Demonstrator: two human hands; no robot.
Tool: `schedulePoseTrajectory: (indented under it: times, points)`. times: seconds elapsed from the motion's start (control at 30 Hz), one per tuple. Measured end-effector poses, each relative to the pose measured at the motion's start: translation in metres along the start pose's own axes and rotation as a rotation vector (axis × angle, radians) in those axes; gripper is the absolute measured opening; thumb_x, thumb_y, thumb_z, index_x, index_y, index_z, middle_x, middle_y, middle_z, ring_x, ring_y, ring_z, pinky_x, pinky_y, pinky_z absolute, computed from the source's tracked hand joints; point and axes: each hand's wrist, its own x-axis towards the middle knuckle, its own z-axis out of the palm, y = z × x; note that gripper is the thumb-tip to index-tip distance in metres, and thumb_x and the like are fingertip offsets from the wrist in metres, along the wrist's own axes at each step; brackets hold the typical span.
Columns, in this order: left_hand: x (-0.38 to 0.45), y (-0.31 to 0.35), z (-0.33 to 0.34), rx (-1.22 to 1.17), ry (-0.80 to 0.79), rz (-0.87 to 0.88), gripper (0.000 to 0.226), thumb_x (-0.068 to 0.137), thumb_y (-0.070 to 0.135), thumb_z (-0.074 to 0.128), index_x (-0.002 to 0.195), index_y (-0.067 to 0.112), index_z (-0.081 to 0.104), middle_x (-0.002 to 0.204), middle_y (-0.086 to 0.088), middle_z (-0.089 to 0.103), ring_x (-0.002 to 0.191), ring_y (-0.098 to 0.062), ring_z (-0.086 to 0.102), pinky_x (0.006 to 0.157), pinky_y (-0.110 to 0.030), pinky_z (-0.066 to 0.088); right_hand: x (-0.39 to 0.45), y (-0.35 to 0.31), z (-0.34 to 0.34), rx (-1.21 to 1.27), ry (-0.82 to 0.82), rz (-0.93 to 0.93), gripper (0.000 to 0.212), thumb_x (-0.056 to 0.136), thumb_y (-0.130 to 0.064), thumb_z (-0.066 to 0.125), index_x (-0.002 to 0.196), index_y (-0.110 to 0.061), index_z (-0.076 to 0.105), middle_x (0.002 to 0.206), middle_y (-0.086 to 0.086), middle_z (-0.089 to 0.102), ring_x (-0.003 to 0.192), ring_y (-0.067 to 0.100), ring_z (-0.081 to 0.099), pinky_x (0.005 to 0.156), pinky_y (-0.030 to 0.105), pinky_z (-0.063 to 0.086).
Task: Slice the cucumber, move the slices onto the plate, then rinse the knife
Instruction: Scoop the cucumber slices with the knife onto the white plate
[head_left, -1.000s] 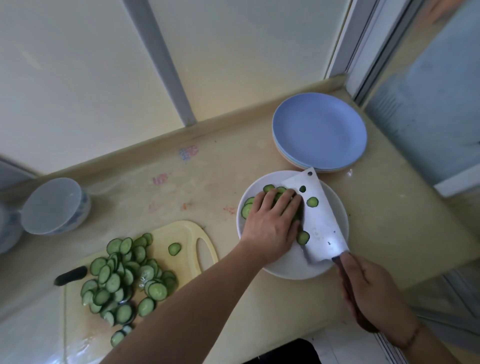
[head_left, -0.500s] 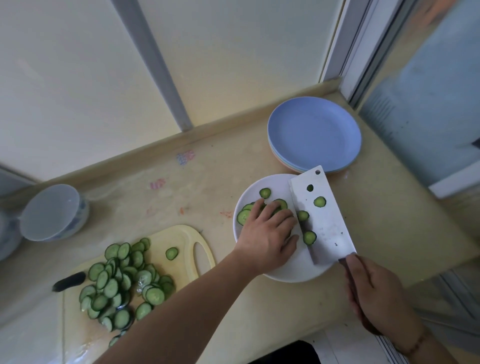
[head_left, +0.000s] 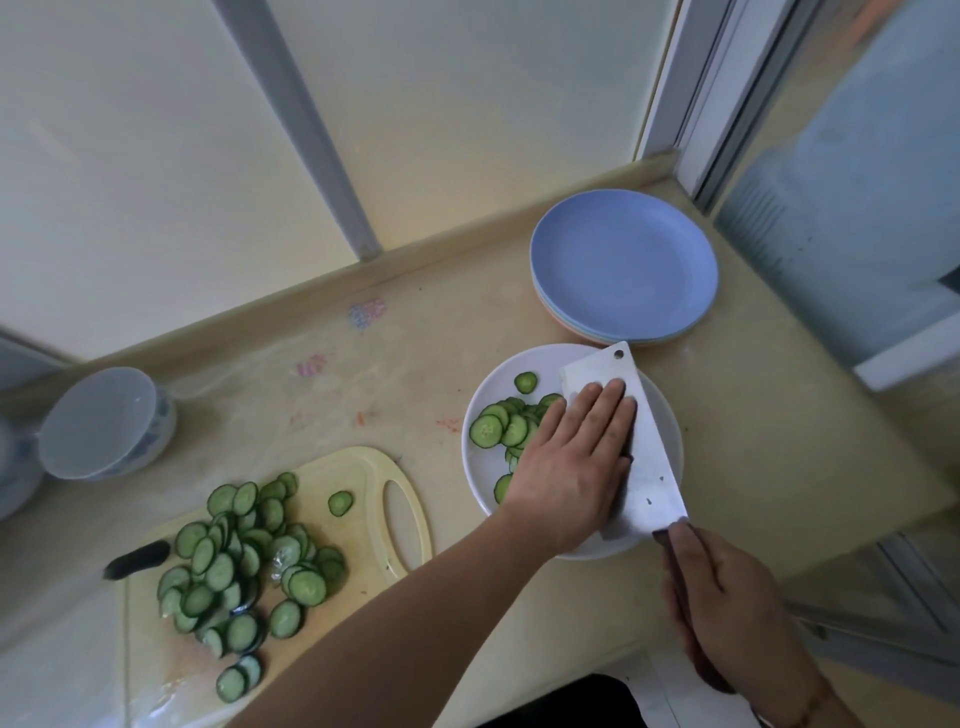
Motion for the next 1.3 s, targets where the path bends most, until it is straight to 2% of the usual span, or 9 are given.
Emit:
schedulePoseTrajectory:
  times: [0.07,0.2,0.37,0.53,0.67,0.77,1.0,1.17,1.3]
  points:
    - [-0.009,0.0,0.0,0.053,-0.019,0.013,0.058,0.11,0.035,0.01,0.154,0.009,0.038,0.162,-0.009,0.035,0.149,-0.026,0.032,0.122,-0.044,0.024,-0.001,0.002,0.001,0.036,0.039,0.035,0.039,0.092,-0.063,0.034,0.068,-0.047,0.061,0.057,-0.005,0.066,0.05,0.01,0.059,0.055,0.025,0.044]
    - [-0.021,0.001,-0.002,0.138,-0.031,0.016,0.055,0.102,0.033,0.031,0.145,0.007,0.052,0.152,-0.011,0.049,0.138,-0.028,0.049,0.117,-0.046,0.029,0.0,0.009,-0.001,0.064,0.086,0.085,0.046,0.082,-0.071,0.028,0.07,-0.042,0.062,0.057,-0.001,0.066,0.051,0.017,0.06,0.056,0.032,0.052]
    - [-0.031,-0.003,0.003,0.098,-0.042,0.034,0.047,0.098,0.026,0.042,0.132,0.003,0.063,0.138,-0.014,0.062,0.135,-0.035,0.051,0.119,-0.052,0.027,0.0,0.009,-0.016,0.02,0.097,0.095,0.057,0.084,-0.07,0.025,0.062,-0.028,0.058,0.05,0.002,0.062,0.04,0.015,0.056,0.049,0.033,0.048]
    - [-0.041,0.0,-0.009,-0.001,-0.039,0.037,0.047,0.1,0.025,0.047,0.141,0.004,0.056,0.148,-0.013,0.053,0.146,-0.033,0.038,0.124,-0.05,0.017,-0.002,-0.003,-0.025,-0.01,0.127,0.035,0.05,0.096,-0.056,0.039,0.062,-0.025,0.059,0.044,0.005,0.058,0.046,0.013,0.057,0.051,0.023,0.042]
    - [-0.068,-0.013,-0.031,-0.129,0.079,-0.028,0.046,0.099,0.026,0.049,0.139,0.005,0.057,0.149,-0.01,0.053,0.148,-0.029,0.034,0.126,-0.045,0.017,-0.012,-0.03,-0.012,0.156,-0.006,0.085,0.054,0.092,-0.065,0.041,0.072,-0.02,0.064,0.044,0.011,0.059,0.033,0.024,0.053,0.034,0.026,0.04]
    - [-0.109,-0.041,-0.046,-0.142,0.193,-0.099,0.039,0.096,0.022,0.056,0.132,0.008,0.063,0.144,-0.007,0.057,0.145,-0.028,0.04,0.123,-0.045,0.026,-0.017,-0.056,0.016,0.354,-0.122,0.128,0.036,0.097,-0.032,0.049,0.072,-0.01,0.063,0.045,0.015,0.051,0.03,0.019,0.043,0.034,0.019,0.035]
    - [-0.217,-0.127,-0.088,0.092,0.342,-0.474,0.038,0.096,0.027,0.056,0.129,0.012,0.067,0.145,-0.005,0.057,0.141,-0.03,0.045,0.113,-0.057,0.037,-0.026,-0.084,0.099,0.119,-0.452,0.003,0.04,0.098,-0.034,0.046,0.066,-0.013,0.056,0.048,0.018,0.057,0.034,0.037,0.05,0.036,0.031,0.042]
    - [-0.231,-0.163,-0.108,0.026,0.11,-0.763,0.063,0.1,0.053,0.034,0.154,0.021,0.039,0.164,0.0,0.03,0.153,-0.023,0.022,0.125,-0.046,0.017,-0.026,-0.08,0.126,0.023,-0.49,0.004,0.043,0.1,-0.03,0.043,0.067,-0.006,0.054,0.046,0.019,0.056,0.031,0.037,0.049,0.034,0.027,0.04]
    - [-0.229,-0.18,-0.103,-0.055,-0.006,-0.745,0.073,0.097,0.06,0.025,0.156,0.019,0.036,0.162,0.001,0.035,0.152,-0.019,0.023,0.126,-0.041,0.017,-0.025,-0.083,0.131,-0.025,-0.504,0.037,0.047,0.101,-0.031,0.041,0.068,0.0,0.055,0.046,0.018,0.058,0.034,0.036,0.054,0.035,0.025,0.041]
